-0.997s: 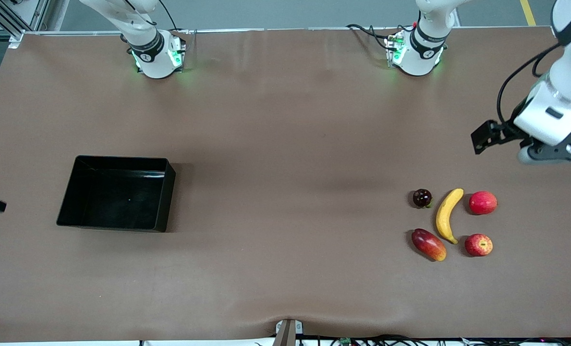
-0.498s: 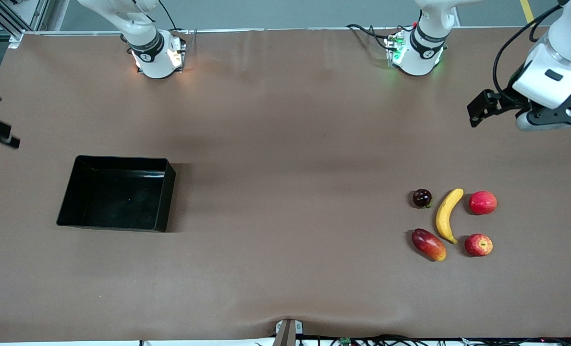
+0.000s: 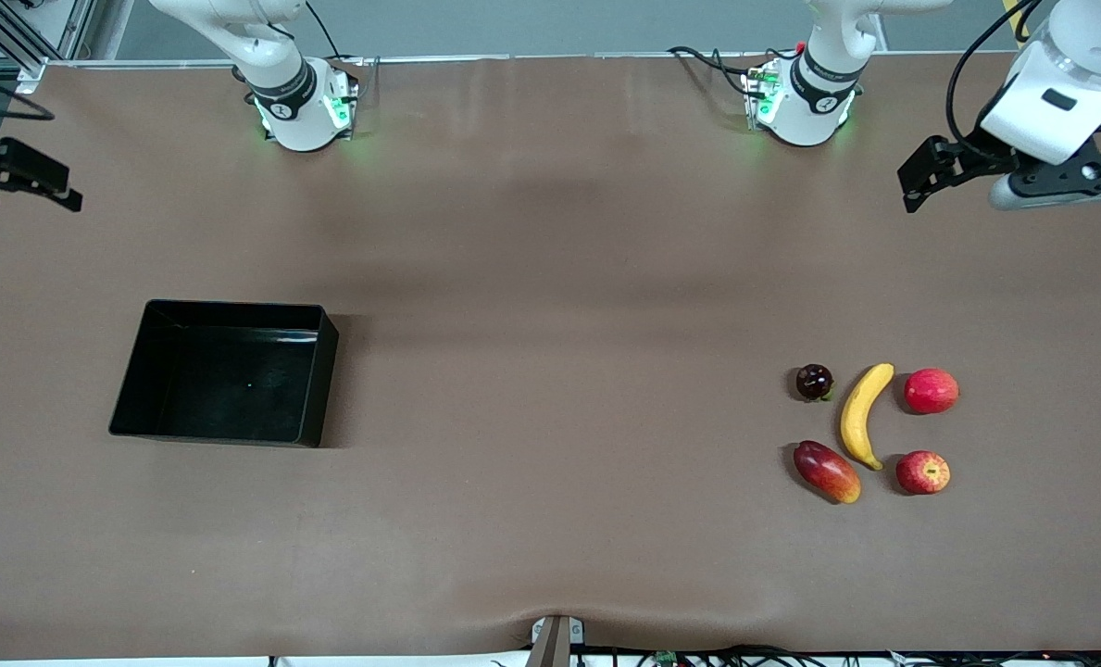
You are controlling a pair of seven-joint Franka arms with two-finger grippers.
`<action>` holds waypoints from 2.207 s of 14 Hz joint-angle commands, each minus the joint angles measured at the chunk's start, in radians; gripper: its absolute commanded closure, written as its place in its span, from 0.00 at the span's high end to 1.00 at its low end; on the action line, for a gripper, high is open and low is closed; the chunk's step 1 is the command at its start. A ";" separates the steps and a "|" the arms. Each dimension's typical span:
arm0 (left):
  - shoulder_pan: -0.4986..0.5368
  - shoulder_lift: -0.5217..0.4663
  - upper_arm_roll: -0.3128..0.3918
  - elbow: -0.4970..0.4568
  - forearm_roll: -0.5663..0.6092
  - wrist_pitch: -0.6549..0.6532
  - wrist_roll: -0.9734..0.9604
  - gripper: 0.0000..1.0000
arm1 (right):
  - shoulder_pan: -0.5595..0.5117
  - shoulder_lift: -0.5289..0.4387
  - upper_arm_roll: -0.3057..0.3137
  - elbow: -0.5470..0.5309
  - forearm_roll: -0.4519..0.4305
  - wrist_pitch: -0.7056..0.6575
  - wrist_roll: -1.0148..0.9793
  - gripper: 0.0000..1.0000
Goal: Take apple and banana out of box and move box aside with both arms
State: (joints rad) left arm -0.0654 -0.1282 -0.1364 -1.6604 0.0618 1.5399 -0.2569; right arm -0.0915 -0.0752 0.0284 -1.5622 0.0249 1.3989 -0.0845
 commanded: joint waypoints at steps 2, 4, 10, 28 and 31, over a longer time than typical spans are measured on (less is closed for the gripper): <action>-0.002 -0.011 0.003 -0.021 -0.010 0.013 0.011 1.00 | 0.030 -0.049 0.001 -0.070 -0.003 0.029 0.119 1.00; 0.006 -0.013 0.014 -0.013 -0.029 0.014 0.047 1.00 | 0.053 -0.043 0.001 -0.055 -0.003 0.032 0.154 1.00; 0.049 -0.016 0.015 -0.010 -0.042 0.017 0.068 1.00 | 0.041 0.049 -0.004 0.087 -0.002 0.032 0.134 1.00; 0.101 -0.025 -0.014 0.013 -0.040 0.005 0.085 1.00 | 0.042 0.051 -0.004 0.080 -0.003 0.028 0.126 1.00; 0.105 -0.025 -0.008 0.025 -0.049 0.005 0.090 1.00 | 0.042 0.051 -0.005 0.080 -0.003 0.028 0.127 1.00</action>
State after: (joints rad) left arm 0.0285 -0.1365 -0.1412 -1.6442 0.0011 1.5515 -0.1858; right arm -0.0447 -0.0349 0.0238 -1.5023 0.0252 1.4405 0.0431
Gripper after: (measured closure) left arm 0.000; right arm 0.000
